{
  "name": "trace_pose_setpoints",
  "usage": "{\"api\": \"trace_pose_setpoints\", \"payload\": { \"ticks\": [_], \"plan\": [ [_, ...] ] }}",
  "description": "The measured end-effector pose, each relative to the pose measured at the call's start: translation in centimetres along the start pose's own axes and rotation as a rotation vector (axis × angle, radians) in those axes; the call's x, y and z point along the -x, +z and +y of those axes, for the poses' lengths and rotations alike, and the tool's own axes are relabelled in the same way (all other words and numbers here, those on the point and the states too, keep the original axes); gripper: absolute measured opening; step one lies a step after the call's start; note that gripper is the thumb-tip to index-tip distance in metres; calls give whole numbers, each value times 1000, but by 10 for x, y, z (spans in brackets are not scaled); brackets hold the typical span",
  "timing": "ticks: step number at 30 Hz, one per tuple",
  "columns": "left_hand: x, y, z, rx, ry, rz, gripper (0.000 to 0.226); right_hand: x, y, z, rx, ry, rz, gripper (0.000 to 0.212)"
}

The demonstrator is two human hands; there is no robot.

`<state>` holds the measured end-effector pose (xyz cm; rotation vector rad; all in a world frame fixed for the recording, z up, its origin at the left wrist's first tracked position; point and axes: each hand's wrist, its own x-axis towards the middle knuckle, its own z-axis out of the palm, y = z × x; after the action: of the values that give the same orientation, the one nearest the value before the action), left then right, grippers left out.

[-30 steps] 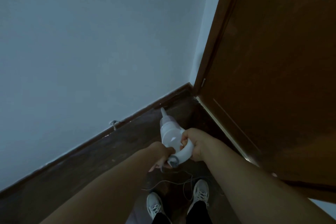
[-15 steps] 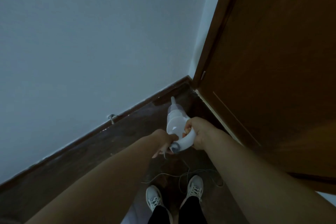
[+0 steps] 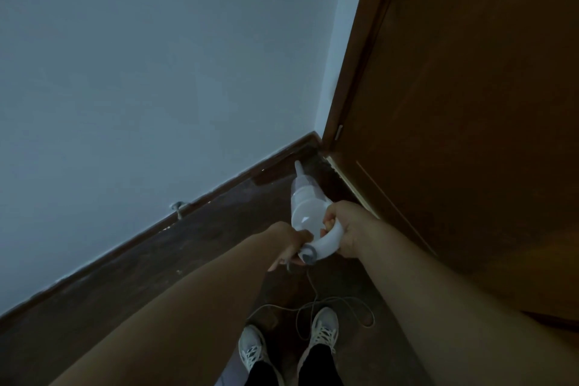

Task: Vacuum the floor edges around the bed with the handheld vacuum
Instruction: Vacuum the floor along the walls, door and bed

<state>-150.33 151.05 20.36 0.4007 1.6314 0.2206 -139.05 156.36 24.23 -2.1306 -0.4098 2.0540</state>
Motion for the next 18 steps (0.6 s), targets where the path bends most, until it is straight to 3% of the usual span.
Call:
{"api": "trace_pose_setpoints", "payload": {
  "ticks": [3,10,18],
  "plan": [
    [5,4,0,-47,-2,-15,43,11,-6,1,-19,30,2,6],
    [29,-1,-27,-86,19,-25,41,29,3,23,89,15,1,6],
    [52,-53,-89,51,-51,-6,44,34,68,74,202,17,-53,33]
  ]
}}
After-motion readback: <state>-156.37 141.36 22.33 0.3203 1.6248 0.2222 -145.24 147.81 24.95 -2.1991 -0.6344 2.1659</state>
